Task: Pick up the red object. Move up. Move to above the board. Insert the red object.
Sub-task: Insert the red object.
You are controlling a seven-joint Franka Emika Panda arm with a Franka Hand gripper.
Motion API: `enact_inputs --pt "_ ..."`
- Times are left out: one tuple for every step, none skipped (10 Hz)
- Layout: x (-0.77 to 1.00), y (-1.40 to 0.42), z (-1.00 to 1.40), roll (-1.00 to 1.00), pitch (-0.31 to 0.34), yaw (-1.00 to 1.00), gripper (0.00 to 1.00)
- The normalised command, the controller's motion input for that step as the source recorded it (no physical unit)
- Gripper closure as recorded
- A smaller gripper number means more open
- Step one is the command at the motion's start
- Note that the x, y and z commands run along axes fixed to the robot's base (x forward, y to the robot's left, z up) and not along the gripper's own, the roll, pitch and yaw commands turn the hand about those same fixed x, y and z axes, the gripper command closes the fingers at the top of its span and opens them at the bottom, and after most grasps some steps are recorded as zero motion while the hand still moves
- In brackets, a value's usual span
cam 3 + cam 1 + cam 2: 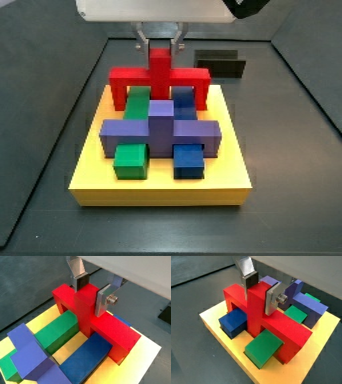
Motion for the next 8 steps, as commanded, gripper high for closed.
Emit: enact_inputs --pt "0.56 0.00 -0.20 0.13 0.156 -0.24 1.00" --pt "0.30 0.00 -0.16 0.11 0.114 -0.29 1.00" --pt "0.24 0.00 -0.12 0.12 0.097 -0.25 1.00" --pt "0.00 0.00 -0.30 0.04 0.000 -0.14 1.00" --pt "-0.17 0.00 -0.32 0.00 -0.047 0.00 1.00" --pt "-0.19 0.00 -0.41 0.00 -0.093 0.03 1.00" --pt "-0.19 0.00 -0.56 -0.06 -0.149 0.00 1.00" --pt "-0.20 0.03 -0.59 -0.10 -0.174 0.00 1.00"
